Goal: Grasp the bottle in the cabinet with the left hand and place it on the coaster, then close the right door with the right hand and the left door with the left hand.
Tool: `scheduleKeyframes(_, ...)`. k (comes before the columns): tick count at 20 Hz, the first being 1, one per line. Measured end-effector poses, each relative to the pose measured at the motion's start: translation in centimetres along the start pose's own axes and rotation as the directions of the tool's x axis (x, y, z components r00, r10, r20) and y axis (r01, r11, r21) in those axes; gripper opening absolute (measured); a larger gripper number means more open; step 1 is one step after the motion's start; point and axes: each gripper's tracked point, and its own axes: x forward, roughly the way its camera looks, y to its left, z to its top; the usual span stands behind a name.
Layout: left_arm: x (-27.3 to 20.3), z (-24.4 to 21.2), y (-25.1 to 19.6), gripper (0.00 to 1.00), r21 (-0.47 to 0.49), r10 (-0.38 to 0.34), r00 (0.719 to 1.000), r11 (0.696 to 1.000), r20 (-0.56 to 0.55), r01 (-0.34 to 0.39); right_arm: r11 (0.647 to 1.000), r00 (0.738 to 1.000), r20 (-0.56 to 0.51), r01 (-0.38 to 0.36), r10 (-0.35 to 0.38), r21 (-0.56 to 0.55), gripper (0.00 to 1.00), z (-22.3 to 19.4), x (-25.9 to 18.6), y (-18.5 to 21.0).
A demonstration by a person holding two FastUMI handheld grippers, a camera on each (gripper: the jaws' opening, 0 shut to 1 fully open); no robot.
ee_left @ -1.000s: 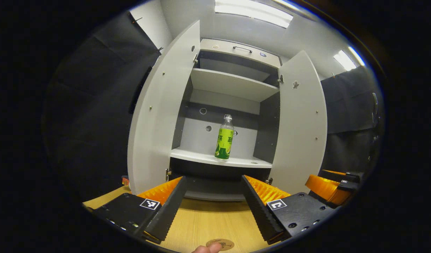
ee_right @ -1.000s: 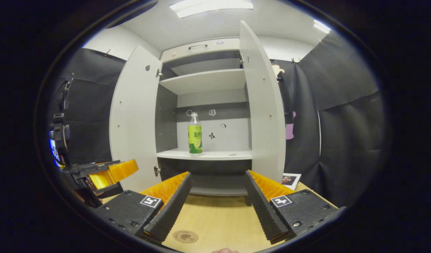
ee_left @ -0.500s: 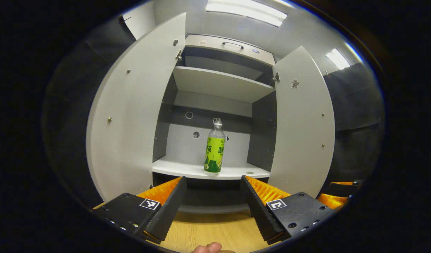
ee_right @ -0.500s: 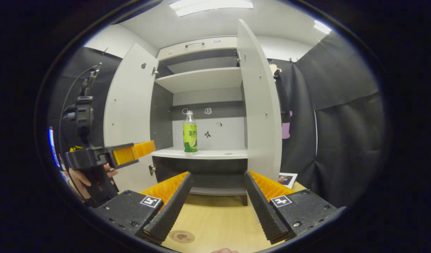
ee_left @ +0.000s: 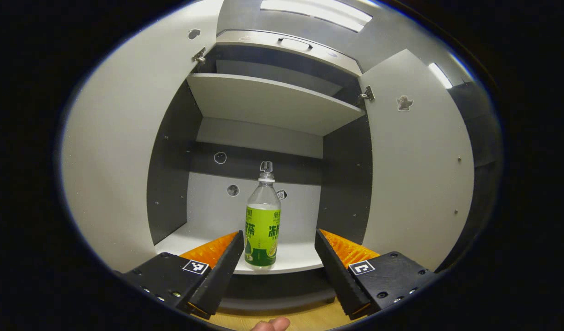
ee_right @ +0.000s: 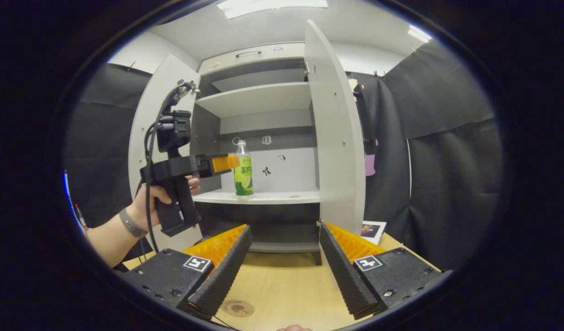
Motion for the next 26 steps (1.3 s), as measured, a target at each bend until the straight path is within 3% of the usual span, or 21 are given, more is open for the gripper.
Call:
scheduleKeyframes(4, 4.6, -1.3, 1.5, 0.94, 0.061, 0.042, 0.999, 0.997, -0.023, -0.041, 0.999, 0.999, 0.004, 0.034, -0.034, 0.011, 0.99, 0.1, 0.2, -0.9)
scheduleKeyframes(8, 7.9, -2.4, 2.2, 0.94, 0.044, 0.054, 0.998, 0.998, -0.045, -0.052, 0.998, 0.999, -0.008, 0.053, -0.053, 0.019, 0.99, -0.4, 0.5, -1.2)
scheduleKeyframes(16, 11.0, -2.6, 2.7, 0.95, 0.066, 0.073, 0.996, 0.995, -0.058, -0.07, 0.995, 0.995, 0.005, 0.102, -0.102, 0.018, 0.98, -0.1, -0.3, -2.4)
scheduleKeyframes(19, 11.3, -2.8, 2.3, 0.95, 0.041, 0.051, 0.997, 0.998, -0.057, -0.049, 0.994, 0.994, 0.012, 0.108, -0.108, 0.025, 0.98, 0.0, -0.4, -2.5)
scheduleKeyframes(20, 11.4, -2.5, 2.4, 0.93, 0.038, 0.055, 0.998, 0.998, -0.044, -0.054, 0.994, 0.994, 0.012, 0.106, -0.107, 0.026, 0.98, 0.0, -0.3, -2.4)
scheduleKeyframes(21, 11.4, -2.3, 2.6, 0.73, 0.036, 0.059, 0.998, 0.998, -0.032, -0.058, 0.994, 0.994, 0.011, 0.105, -0.105, 0.024, 0.98, 0.0, -0.5, -2.5)
scheduleKeyframes(26, 9.5, -0.3, 2.7, 0.71, 0.024, 0.057, 0.998, 0.998, 0.006, -0.057, 0.995, 0.995, 0.018, 0.097, -0.098, 0.018, 0.98, 0.3, -0.6, -2.5)
